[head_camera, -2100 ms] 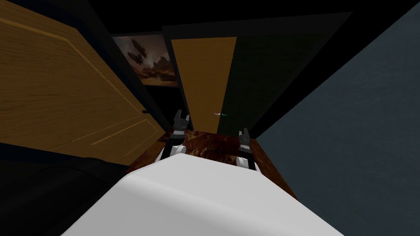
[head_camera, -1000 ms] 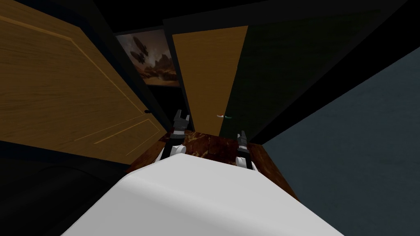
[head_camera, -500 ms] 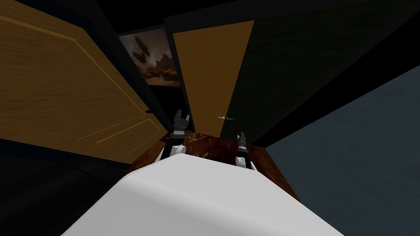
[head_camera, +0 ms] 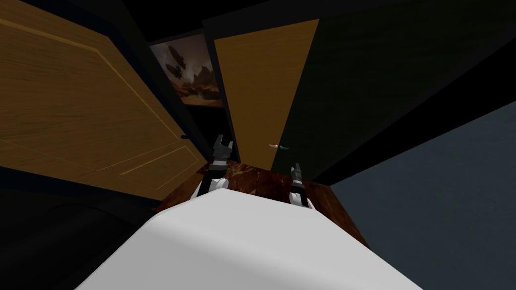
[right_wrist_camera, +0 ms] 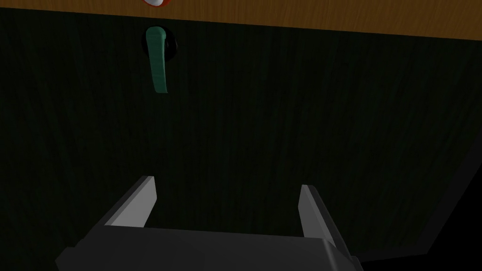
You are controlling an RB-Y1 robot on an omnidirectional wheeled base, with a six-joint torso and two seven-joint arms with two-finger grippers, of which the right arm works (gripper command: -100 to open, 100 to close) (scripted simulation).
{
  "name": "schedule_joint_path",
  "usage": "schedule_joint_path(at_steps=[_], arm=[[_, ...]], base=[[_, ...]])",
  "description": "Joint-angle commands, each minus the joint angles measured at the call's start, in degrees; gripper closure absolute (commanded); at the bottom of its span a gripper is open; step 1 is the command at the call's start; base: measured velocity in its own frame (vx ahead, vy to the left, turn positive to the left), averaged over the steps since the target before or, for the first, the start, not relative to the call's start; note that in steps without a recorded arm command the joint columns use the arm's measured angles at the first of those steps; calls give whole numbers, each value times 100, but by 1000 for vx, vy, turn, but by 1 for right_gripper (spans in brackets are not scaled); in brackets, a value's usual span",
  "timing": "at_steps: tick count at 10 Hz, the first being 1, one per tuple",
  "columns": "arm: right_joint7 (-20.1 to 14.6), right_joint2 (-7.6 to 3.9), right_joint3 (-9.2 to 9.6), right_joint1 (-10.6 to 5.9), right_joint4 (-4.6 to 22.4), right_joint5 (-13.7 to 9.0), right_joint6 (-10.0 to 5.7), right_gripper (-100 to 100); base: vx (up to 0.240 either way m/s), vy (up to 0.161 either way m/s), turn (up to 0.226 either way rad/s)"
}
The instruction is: Pull the door open
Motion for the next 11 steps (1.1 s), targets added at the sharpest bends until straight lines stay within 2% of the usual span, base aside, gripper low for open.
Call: schedule_joint_path(at_steps=[1, 2, 3, 11], arm=[[-20, -32, -18, -101, 286, -42, -80, -100], [-30, -51, -30, -178, 448, -68, -126, -100], [-30, -51, -30, -178, 475, -68, -126, -100], [-103, -175, -120, -738, 1822, -254, -462, -100]], base=[[97, -11, 76], [99, -10, 75], [69, 1, 22], [92, -8, 59]])
